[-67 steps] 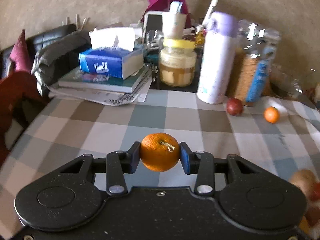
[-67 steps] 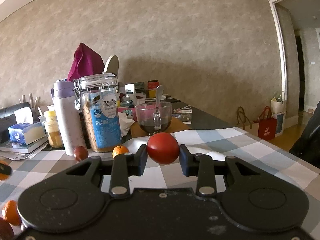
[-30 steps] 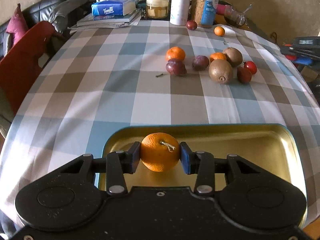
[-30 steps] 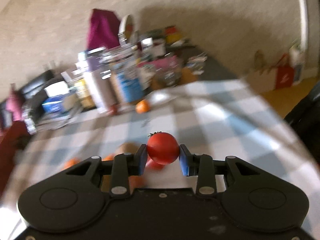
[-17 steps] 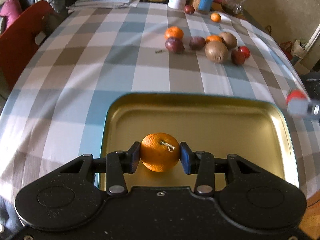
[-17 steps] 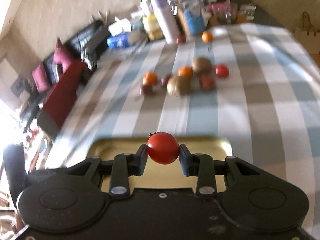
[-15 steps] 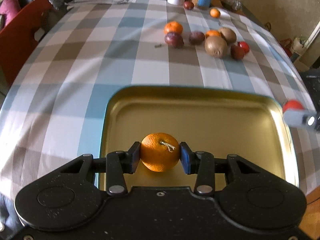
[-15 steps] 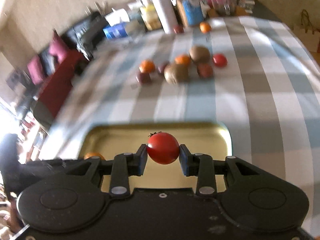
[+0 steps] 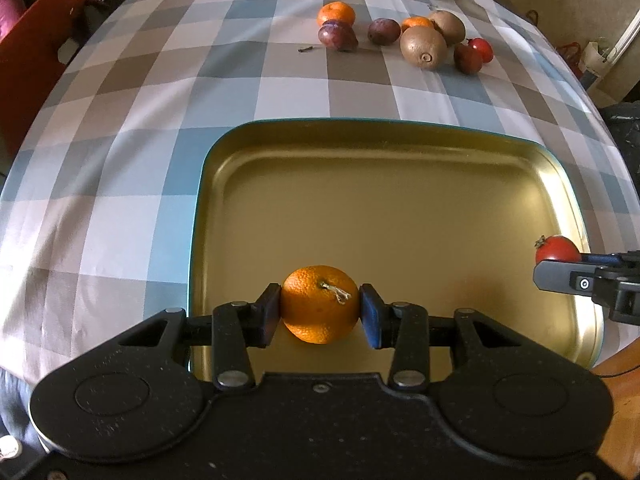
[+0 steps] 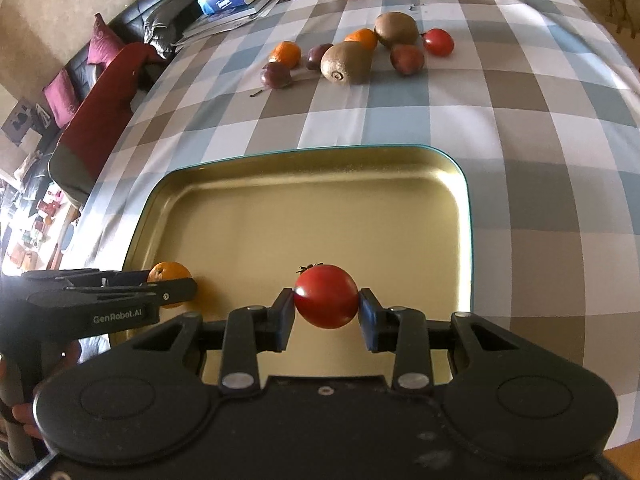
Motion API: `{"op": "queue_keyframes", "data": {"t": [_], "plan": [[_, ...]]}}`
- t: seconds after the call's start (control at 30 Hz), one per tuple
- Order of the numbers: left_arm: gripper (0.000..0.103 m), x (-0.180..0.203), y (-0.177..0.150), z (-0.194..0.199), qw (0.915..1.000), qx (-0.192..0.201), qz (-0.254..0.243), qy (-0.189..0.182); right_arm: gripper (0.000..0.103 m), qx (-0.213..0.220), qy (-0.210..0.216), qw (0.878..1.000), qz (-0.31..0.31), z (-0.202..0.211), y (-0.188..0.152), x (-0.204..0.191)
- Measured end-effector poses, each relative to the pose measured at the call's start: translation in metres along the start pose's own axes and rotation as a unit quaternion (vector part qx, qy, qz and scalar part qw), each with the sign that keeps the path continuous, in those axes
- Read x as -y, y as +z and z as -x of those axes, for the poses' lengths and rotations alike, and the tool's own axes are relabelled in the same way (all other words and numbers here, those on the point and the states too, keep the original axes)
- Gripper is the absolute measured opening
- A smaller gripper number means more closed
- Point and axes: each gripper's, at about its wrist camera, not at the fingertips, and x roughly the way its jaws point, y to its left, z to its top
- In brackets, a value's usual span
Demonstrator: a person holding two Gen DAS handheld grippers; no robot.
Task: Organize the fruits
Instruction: 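Lower the mandarin into the tray and open the left tool while the right tool releases the tomato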
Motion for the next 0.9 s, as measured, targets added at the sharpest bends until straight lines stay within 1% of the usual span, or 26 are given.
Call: {"op": "queue_keyframes", "data": {"t": [0.13, 0.33, 0.4, 0.43, 0.47, 0.67, 0.83, 0.9], "plan": [[0.05, 0.001, 0.001, 0.002, 1.0, 0.003, 0.0, -0.001, 0.037, -0.003, 0.017, 1.0, -0.002, -0.001, 0.002, 0.002], [0.052, 0.003, 0.003, 0.006, 1.0, 0.009, -0.002, 0.004, 0.037, 0.009, 0.039, 0.999, -0.004, 0.007, 0.004, 0.003], [0.056, 0.004, 0.004, 0.007, 1.0, 0.008, -0.004, 0.003, 0.037, 0.012, 0.041, 0.999, -0.002, 0.008, 0.003, 0.003], [0.06, 0.004, 0.003, 0.007, 1.0, 0.007, -0.004, 0.004, 0.037, 0.014, 0.038, 0.999, -0.001, 0.008, 0.003, 0.002], [0.061, 0.004, 0.003, 0.007, 0.9999, 0.009, -0.004, 0.005, 0.037, 0.015, 0.035, 0.999, 0.001, 0.007, 0.002, 0.002], [0.061, 0.005, 0.004, 0.009, 0.9993, 0.024, 0.002, 0.03, 0.037, 0.036, 0.013, 0.999, 0.013, 0.006, -0.001, 0.002], [0.062, 0.006, 0.006, 0.01, 0.9978, 0.037, 0.002, 0.055, 0.037, 0.057, 0.023, 0.998, 0.015, 0.009, -0.002, 0.004], [0.062, 0.007, 0.006, 0.011, 0.9973, 0.047, -0.002, 0.057, 0.037, 0.071, 0.03, 0.997, 0.019, 0.012, -0.003, 0.003]]}}
